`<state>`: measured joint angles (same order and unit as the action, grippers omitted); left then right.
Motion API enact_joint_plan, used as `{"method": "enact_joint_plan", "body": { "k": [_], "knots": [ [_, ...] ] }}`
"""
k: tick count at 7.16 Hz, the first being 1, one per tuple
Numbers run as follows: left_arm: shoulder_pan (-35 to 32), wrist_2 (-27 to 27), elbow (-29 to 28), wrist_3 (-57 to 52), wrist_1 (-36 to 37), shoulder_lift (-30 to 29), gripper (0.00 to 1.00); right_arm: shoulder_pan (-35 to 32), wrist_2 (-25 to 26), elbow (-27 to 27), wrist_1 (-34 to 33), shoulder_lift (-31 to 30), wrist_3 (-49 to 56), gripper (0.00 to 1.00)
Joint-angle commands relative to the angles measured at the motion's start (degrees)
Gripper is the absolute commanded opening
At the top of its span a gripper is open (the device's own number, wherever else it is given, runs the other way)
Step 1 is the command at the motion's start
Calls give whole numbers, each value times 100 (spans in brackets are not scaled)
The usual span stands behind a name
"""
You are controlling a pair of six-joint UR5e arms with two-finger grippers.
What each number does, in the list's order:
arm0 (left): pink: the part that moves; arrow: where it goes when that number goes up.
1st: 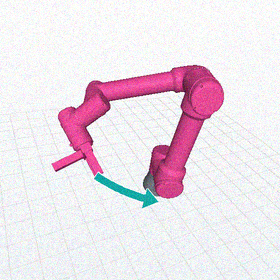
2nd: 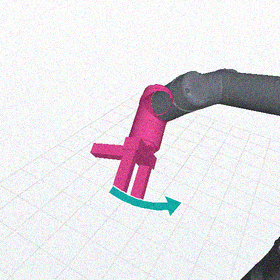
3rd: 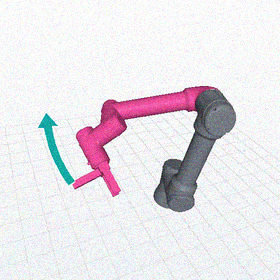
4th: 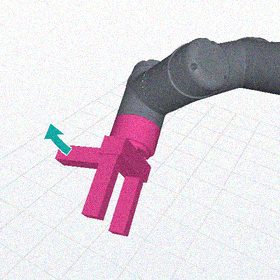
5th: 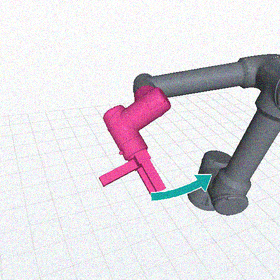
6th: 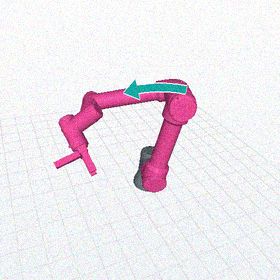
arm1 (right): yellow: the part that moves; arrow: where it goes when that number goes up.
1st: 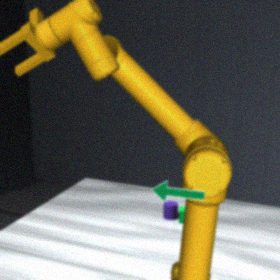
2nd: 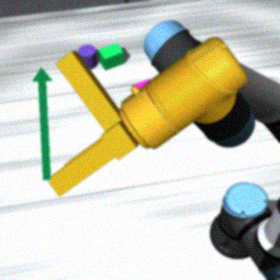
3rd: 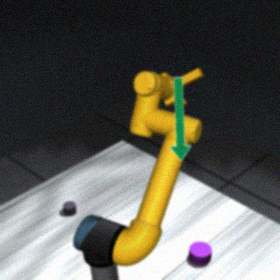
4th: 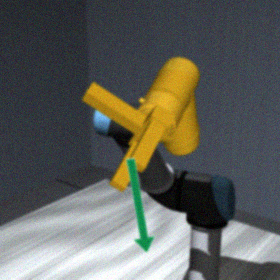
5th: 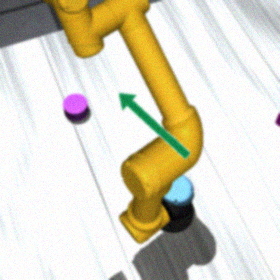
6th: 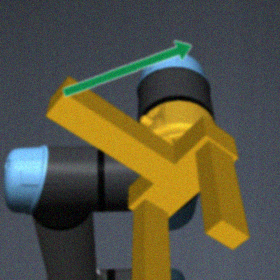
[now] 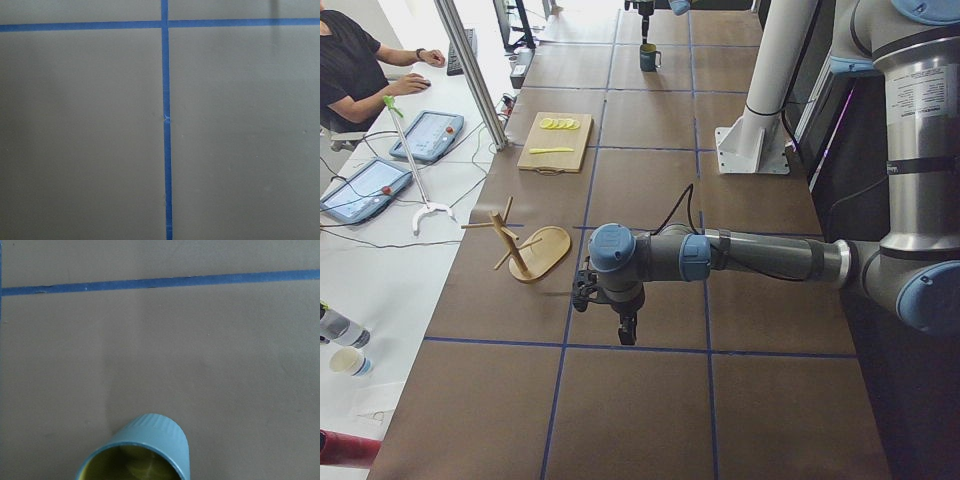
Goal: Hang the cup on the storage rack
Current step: 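Grasp the teal mug by its handle with the right gripper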
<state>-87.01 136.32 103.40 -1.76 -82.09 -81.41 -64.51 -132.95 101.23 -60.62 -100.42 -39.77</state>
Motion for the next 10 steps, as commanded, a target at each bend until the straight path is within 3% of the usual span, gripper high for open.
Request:
{"method": "enact_joint_plan", "body": {
  "k": [1,2,3,5,6,9,10],
  "knots": [
    [0,0,5,0,0,-15,100,140,41,-111,24,-30,-48,98],
    [0,9,5,0,0,-15,100,166,84,-199,23,-22,-48,98],
    [0,9,57,0,9,-15,100,201,172,-209,23,-13,-57,79],
    [0,9,162,0,35,11,100,193,172,-235,15,-39,-66,15],
    [0,9,206,9,44,20,100,201,129,-235,-3,-13,-66,0],
    [-9,17,224,9,44,20,100,202,85,289,-125,40,-179,0],
    [-9,26,259,9,44,29,100,349,111,719,-439,283,-902,0]
  ]
}}
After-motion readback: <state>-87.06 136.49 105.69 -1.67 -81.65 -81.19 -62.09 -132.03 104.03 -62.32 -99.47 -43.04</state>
